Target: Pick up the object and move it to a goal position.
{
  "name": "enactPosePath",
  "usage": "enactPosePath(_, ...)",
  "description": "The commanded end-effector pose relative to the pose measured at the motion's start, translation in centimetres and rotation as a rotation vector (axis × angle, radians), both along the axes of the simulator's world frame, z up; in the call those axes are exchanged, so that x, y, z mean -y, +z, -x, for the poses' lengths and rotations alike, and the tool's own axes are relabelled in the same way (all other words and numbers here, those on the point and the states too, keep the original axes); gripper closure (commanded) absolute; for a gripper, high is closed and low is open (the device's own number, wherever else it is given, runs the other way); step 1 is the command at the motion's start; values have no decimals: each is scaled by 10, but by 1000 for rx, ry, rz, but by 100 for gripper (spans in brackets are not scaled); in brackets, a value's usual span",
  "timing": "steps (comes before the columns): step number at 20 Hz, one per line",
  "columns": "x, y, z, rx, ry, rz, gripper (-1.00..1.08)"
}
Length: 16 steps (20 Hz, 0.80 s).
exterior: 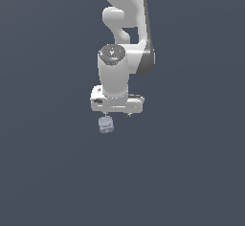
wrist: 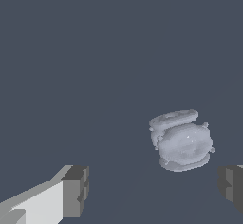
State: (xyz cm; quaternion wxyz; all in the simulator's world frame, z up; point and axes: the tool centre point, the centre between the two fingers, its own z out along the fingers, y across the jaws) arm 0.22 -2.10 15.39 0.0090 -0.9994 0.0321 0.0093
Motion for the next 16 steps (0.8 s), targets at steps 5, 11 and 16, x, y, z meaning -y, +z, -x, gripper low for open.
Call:
enactPosePath(5, -4, 7, -4, 14, -2, -10, -92)
enactPosePath(11, -14, 25, -11, 43, -12, -31, -92)
enactPosePath(16, -11, 20, -10, 40, -1, -28, -92)
